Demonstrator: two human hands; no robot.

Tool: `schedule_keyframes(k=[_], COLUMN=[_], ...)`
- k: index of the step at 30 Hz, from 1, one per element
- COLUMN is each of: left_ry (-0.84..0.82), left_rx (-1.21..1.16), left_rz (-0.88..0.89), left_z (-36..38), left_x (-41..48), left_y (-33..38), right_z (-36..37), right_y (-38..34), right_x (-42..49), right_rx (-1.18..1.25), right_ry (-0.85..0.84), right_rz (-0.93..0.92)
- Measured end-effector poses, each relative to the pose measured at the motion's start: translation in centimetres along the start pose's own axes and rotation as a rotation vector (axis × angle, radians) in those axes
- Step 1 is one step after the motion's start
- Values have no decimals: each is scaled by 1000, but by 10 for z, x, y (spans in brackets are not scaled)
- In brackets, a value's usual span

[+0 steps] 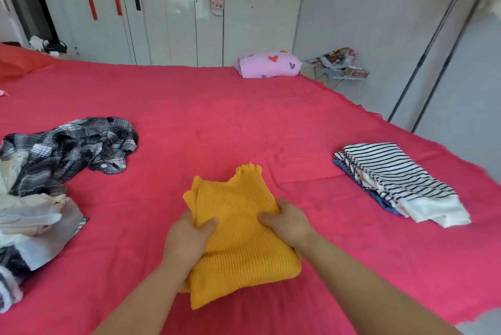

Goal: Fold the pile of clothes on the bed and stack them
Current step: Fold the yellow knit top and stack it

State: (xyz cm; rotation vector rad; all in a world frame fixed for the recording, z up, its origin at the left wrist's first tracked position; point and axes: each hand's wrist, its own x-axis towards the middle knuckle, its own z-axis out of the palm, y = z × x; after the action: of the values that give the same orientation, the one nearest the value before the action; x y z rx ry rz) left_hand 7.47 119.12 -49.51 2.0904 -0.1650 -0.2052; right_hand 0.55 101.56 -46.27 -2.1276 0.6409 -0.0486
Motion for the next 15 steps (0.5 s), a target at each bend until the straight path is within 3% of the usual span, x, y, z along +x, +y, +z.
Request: schedule_keyframes(k=[15], left_ry=[-241], left_rx=[-192], left_rz=[92], left_z=[226], left_x=[19], left_y=[165], right_z=[-249], right_y=[111], right_x=[57], right_rx=[-281], right_ry=[287], right_rz=[-33])
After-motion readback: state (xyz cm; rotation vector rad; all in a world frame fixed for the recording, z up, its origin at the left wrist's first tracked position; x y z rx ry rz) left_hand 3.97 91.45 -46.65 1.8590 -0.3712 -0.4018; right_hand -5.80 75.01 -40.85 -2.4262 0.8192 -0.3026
